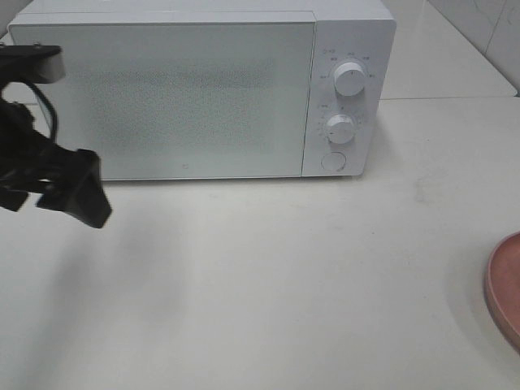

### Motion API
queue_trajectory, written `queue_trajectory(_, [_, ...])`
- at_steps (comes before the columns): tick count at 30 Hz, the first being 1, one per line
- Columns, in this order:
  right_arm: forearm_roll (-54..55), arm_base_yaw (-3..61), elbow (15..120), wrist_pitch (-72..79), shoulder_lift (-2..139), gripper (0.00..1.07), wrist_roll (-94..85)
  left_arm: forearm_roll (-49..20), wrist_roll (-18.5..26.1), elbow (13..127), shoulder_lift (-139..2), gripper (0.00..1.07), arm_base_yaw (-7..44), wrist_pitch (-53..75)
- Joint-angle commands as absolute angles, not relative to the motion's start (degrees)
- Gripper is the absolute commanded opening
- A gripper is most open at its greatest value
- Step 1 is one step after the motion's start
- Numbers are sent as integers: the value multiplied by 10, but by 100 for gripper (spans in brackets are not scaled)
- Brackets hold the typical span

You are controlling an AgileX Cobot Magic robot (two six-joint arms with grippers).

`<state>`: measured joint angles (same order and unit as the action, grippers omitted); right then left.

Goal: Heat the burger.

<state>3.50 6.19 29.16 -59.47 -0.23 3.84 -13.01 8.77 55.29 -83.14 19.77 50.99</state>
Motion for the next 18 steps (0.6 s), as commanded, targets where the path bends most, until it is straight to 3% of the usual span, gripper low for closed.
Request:
queue_trajectory(1, [36,60,290,-594,-17,74,33,-103,81,549,-799,102,155,559])
queue_trajectory(2, [36,60,290,-594,-17,74,33,-103,81,549,-799,102,155,559])
queue_trajectory(4, [36,60,290,-594,-17,74,33,-95,35,549,-763,102,104,567])
queue_trajectory(7, [36,60,290,-594,-17,74,33,-84,26,549,-753,102,96,574])
queue_trajectory(9, [36,60,290,-594,-17,74,33,-43,3,549,-726,102,74,610])
queue_trajectory(14, [36,60,290,-594,-17,74,33,7,-45,545,-669,102,60,647])
queue_trajectory(18, [36,60,290,-594,-17,74,33,20,-57,519,-625,102,60,648])
